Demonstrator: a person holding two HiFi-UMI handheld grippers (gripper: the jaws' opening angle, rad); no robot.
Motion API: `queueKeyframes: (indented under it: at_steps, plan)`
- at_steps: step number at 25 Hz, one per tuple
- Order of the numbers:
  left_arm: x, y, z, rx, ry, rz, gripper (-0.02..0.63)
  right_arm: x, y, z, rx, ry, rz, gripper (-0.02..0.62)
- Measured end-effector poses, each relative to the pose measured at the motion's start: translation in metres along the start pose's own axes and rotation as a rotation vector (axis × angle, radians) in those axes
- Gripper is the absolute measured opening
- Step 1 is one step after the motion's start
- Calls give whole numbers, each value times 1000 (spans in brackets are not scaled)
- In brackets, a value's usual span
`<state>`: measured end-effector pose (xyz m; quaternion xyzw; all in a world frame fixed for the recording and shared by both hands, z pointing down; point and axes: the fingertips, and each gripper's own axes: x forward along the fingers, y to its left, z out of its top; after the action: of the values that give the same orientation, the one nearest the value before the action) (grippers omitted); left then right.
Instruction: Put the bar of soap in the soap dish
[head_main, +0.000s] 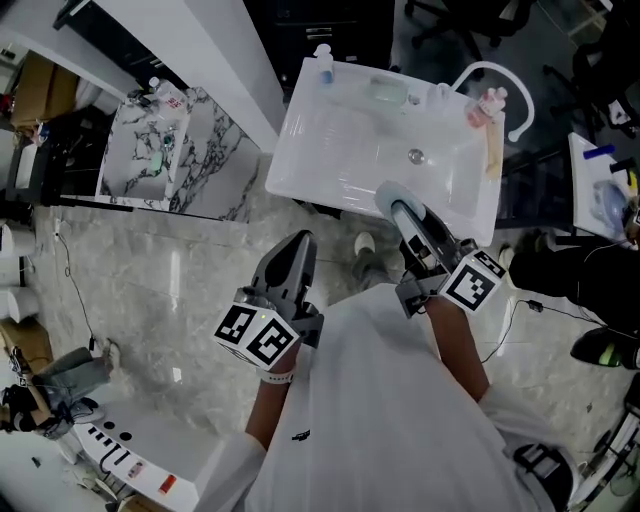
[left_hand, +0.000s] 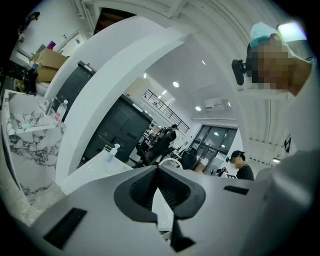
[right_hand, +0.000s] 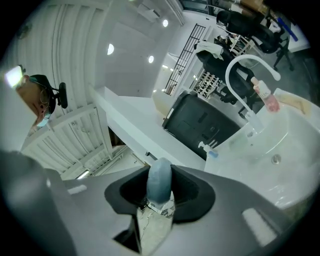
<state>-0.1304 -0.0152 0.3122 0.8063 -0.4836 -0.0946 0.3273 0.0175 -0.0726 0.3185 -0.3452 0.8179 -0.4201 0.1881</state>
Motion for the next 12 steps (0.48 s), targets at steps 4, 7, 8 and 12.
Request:
queueKeyframes:
  at_steps: [4, 7, 8, 12]
  plan:
    - [45, 4, 12, 9, 5, 6, 9, 21, -25, 33, -8, -5, -4, 137]
    - [81, 3, 19, 25, 8, -5, 9, 36, -49, 57, -16, -9, -14, 137]
    - [93, 3, 22, 28, 8, -7, 9, 41, -56, 64, -16, -8, -11, 137]
    - [129, 2, 29, 33, 4, 2, 9, 56, -74, 88, -17, 12, 17, 137]
